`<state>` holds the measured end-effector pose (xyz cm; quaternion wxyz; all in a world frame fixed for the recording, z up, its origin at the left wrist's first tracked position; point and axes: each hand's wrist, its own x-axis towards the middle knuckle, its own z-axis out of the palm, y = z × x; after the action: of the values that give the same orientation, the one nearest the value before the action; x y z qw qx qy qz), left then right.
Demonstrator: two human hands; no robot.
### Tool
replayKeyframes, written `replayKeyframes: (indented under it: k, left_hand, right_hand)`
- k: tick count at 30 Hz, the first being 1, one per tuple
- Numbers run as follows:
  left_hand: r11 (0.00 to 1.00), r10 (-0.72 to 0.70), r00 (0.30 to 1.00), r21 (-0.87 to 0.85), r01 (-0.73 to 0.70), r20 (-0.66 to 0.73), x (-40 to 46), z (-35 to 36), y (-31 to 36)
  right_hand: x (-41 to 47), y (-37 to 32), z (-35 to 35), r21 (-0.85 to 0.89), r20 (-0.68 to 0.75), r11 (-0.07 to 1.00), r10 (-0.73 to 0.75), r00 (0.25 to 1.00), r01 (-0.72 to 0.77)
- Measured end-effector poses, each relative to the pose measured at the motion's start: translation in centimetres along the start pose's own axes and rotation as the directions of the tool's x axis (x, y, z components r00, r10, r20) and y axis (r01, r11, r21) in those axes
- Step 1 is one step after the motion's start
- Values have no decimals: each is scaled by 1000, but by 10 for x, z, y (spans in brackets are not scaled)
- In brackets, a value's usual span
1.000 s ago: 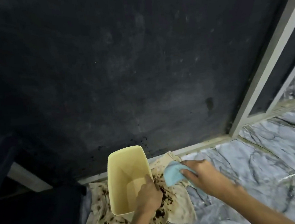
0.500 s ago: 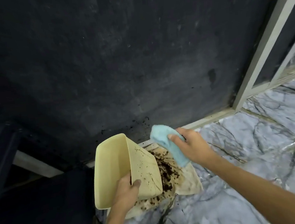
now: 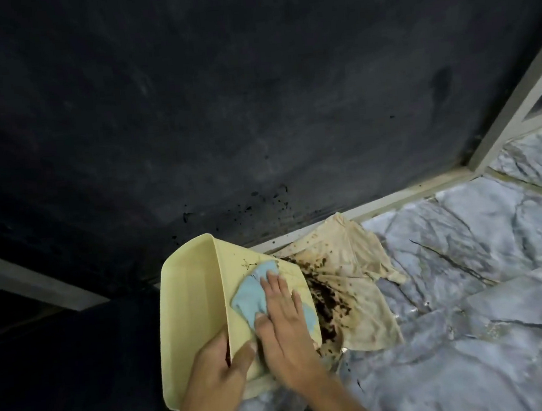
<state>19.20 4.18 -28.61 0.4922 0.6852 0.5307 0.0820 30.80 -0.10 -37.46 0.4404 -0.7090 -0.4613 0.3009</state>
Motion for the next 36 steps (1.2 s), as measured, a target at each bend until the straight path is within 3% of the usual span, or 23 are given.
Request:
replayKeyframes:
  k: [4,7,11,14,17,19,21,23,25,27,30,33,36]
  left_hand:
    - [999,-30,999,13,30,22,3,0,-2]
    - [999,-38,999,20,38,-5,7,-1,-7]
    - [999,-46,998,-4,45,-42,13,-5,-14]
    - [996,-87,991,-37,84,-97,11,-10,-25]
    - [991,-111,991,-89,104,-75,12,-12,-26]
    - [984,-129,990,-132,121,-56,11,-12,-30]
    - [982,-128,988,-152,114,-84,14,-10,-27]
    - [976,-131,987,-188,111,-95,16,-8,-24]
    - [975,-113,989,-203,92,-98,18,-7,-22]
    - [972,-116,988,-218,91,-104,14,-5,-21]
    - [969,-121,985,-232,90,-125,11,-6,-21]
    - [967,-119,986,-239,90,-113,11,-5,-21]
    - [978,-92,991,-197,72,-93,13,-3,-21]
  right_hand:
    - [19,21,7,146,3,984,103,995,-102]
    - [28,33,8,108,8,969,223,975,-222]
    - [41,-12,15,109,117,994,-12,993,-1]
    - [41,-3,18,74,113,994,-85,990,77]
    - [46,52,21,17,9,994,105,994,-105]
    - [51,78,21,54,-40,944,329,944,-326]
    - [53,73,21,107,-21,900,427,904,-422]
    - [39,43,27,128,22,931,341,940,-341]
    - [14,6,35,151,-6,975,164,986,-161]
    - [-4,5,40,156,-47,985,79,996,-71]
    - [3,61,32,82,-96,971,232,968,-224]
    - [17,94,25,153,-111,873,482,869,-464]
    - [20,58,30,125,-33,893,439,898,-432]
